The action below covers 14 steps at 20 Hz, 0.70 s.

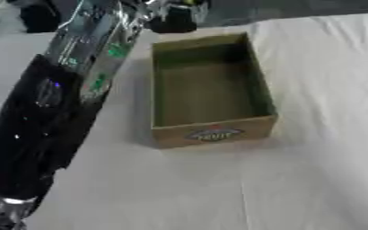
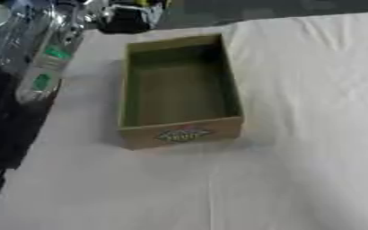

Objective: Pick up objects on the table and place them in the box.

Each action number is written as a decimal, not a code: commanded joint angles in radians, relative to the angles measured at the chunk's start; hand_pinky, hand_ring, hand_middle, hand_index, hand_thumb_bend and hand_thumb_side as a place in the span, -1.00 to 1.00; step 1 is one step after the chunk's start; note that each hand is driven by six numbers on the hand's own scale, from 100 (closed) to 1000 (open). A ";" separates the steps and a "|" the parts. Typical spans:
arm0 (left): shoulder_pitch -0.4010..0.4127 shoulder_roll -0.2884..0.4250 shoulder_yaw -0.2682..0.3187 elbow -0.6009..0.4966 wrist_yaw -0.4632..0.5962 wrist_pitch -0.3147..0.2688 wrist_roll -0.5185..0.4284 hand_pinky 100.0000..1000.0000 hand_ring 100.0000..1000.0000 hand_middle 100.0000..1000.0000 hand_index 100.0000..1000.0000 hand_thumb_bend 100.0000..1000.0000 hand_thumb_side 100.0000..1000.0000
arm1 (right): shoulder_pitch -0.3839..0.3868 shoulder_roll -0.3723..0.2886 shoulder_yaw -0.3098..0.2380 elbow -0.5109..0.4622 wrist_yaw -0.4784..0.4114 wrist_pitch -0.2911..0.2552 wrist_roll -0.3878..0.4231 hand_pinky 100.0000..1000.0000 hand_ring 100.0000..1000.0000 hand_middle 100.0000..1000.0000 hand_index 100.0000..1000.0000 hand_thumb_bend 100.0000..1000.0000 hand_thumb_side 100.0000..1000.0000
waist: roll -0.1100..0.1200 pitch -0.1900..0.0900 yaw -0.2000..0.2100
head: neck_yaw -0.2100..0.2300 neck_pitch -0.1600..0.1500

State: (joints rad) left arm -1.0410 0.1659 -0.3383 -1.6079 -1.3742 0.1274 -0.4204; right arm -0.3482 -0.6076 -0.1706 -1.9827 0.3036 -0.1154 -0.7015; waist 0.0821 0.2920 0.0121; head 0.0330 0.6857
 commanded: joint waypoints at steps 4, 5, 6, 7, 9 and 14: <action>-0.001 -0.042 -0.038 0.085 -0.054 -0.047 0.001 -0.90 -0.22 -0.26 0.02 -1.00 -0.40 | -0.020 -0.013 0.000 -0.017 -0.010 -0.005 0.008 0.40 0.41 0.42 0.66 -1.00 0.61 | -0.004 -0.007 -0.008 | 0.013 -0.017; 0.000 -0.046 -0.040 0.109 -0.058 -0.048 0.001 -0.89 -0.21 -0.26 0.02 -1.00 -0.40 | -0.020 -0.013 0.001 -0.017 -0.009 -0.005 0.009 0.40 0.41 0.43 0.66 -1.00 0.61 | -0.003 -0.005 -0.009 | 0.013 -0.022; 0.002 -0.049 -0.041 0.133 -0.062 -0.048 0.002 -0.89 -0.21 -0.25 0.02 -1.00 -0.40 | -0.021 -0.013 0.001 -0.017 -0.009 -0.005 0.009 0.40 0.41 0.43 0.66 -1.00 0.61 | -0.003 -0.004 -0.009 | 0.011 -0.027; 0.003 -0.052 -0.040 0.159 -0.064 -0.047 0.004 -0.89 -0.21 -0.25 0.02 -1.00 -0.40 | -0.021 -0.013 0.001 -0.017 -0.010 -0.005 0.009 0.40 0.41 0.43 0.66 -1.00 0.61 | -0.003 -0.003 -0.009 | 0.010 -0.032; 0.005 -0.058 -0.038 0.208 -0.068 -0.044 0.009 -0.87 -0.20 -0.24 0.02 -1.00 -0.39 | -0.022 -0.013 0.001 -0.017 -0.010 -0.006 0.009 0.40 0.41 0.43 0.66 -1.00 0.61 | -0.003 0.000 -0.010 | 0.007 -0.041; 0.004 -0.069 -0.041 0.299 -0.071 -0.050 0.023 -0.84 -0.18 -0.22 0.03 -1.00 -0.38 | -0.024 -0.013 0.003 -0.017 -0.009 -0.006 0.010 0.40 0.41 0.43 0.66 -1.00 0.61 | -0.002 0.005 -0.012 | 0.006 -0.054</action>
State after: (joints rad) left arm -1.0198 0.0949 -0.3829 -1.3147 -1.4380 0.0786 -0.4044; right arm -0.3608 -0.6023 -0.1649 -1.9827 0.3001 -0.1207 -0.6937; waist 0.0851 0.3155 0.0005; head 0.0408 0.6467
